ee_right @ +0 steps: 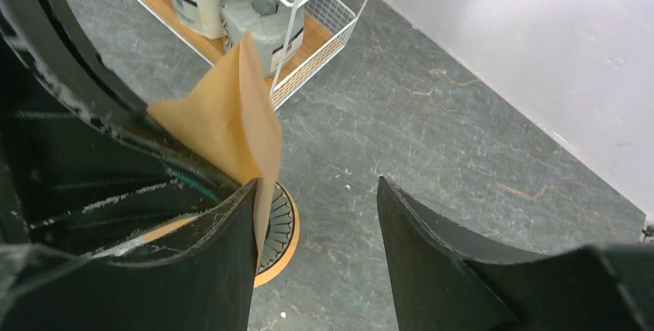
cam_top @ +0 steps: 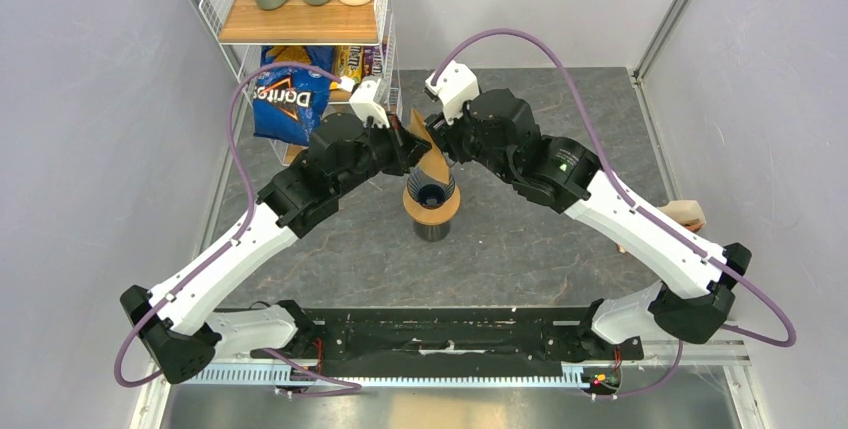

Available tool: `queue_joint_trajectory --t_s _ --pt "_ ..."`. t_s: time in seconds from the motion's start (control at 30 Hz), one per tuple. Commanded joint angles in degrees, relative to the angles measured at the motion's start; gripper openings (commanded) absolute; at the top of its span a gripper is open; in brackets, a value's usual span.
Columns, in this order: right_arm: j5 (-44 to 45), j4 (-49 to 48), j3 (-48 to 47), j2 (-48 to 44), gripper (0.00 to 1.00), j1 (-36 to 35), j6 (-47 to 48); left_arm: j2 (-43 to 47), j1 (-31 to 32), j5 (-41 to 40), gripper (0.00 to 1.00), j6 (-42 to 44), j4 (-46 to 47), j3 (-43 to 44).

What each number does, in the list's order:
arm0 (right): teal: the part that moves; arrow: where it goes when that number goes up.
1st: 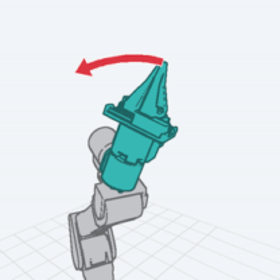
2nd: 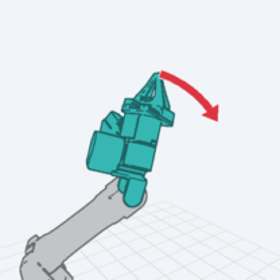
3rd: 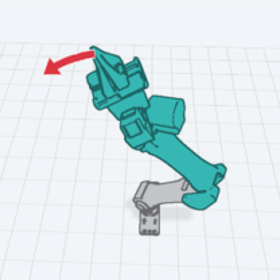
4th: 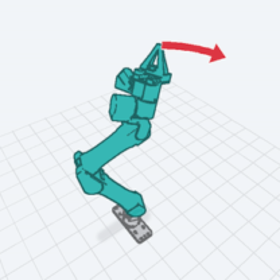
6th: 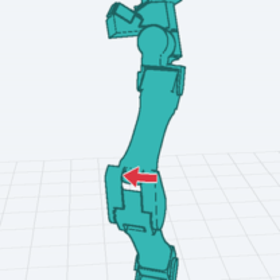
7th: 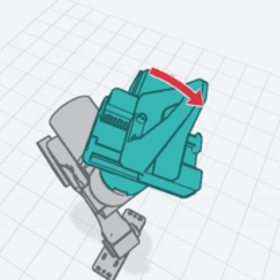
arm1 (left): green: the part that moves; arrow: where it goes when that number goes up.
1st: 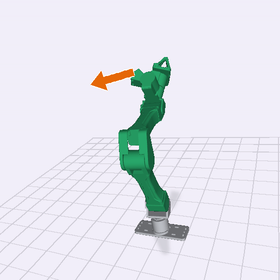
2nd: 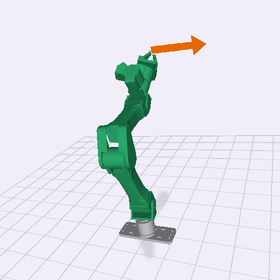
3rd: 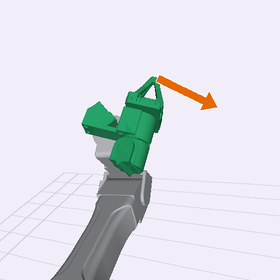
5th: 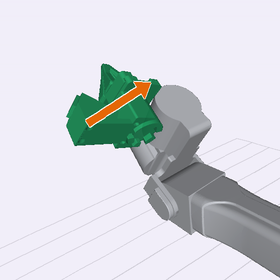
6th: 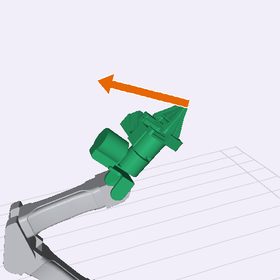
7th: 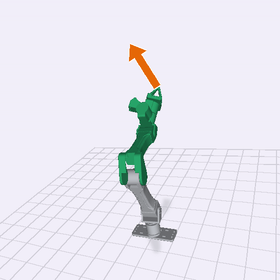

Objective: Place the coffee filter in the dripper

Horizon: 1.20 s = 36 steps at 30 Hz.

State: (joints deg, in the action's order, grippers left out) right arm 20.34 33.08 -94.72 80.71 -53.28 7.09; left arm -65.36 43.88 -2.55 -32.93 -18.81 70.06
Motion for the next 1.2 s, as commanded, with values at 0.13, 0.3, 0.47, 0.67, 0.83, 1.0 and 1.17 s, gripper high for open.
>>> queue_joint_trajectory --t_s 0.13,0.3,0.47,0.67,0.83,1.0,1.17 --pt "-3.1 1.3 3.2 -0.7 0.59 0.6 -0.5 -0.5 0.3 -0.4 0.02 3.1 2.0 4.1" --pt "-2.3 0.2 3.3 -0.7 0.41 1.8 -0.6 -0.3 0.7 1.3 0.02 2.8 2.2 3.4" --pt "-4.2 -0.2 3.1 -0.9 0.11 3.3 -1.7 0.2 1.0 2.3 0.02 2.4 2.9 2.4" --pt "-9.7 -0.3 5.1 -3.7 0.00 5.0 -2.0 2.9 0.5 10.1 0.54 10.0 3.4 4.0" --pt "-27.0 -0.9 8.8 -10.1 0.00 11.9 -3.7 10.0 -5.4 25.3 0.69 19.3 3.0 3.7" --pt "-42.8 -4.0 14.2 -16.9 0.00 15.7 -7.0 16.9 -11.3 29.7 0.69 19.8 4.8 -0.8" --pt "-59.9 -7.8 15.4 -19.2 0.00 16.6 -17.1 17.2 -12.4 35.4 0.68 29.6 3.7 -4.1"
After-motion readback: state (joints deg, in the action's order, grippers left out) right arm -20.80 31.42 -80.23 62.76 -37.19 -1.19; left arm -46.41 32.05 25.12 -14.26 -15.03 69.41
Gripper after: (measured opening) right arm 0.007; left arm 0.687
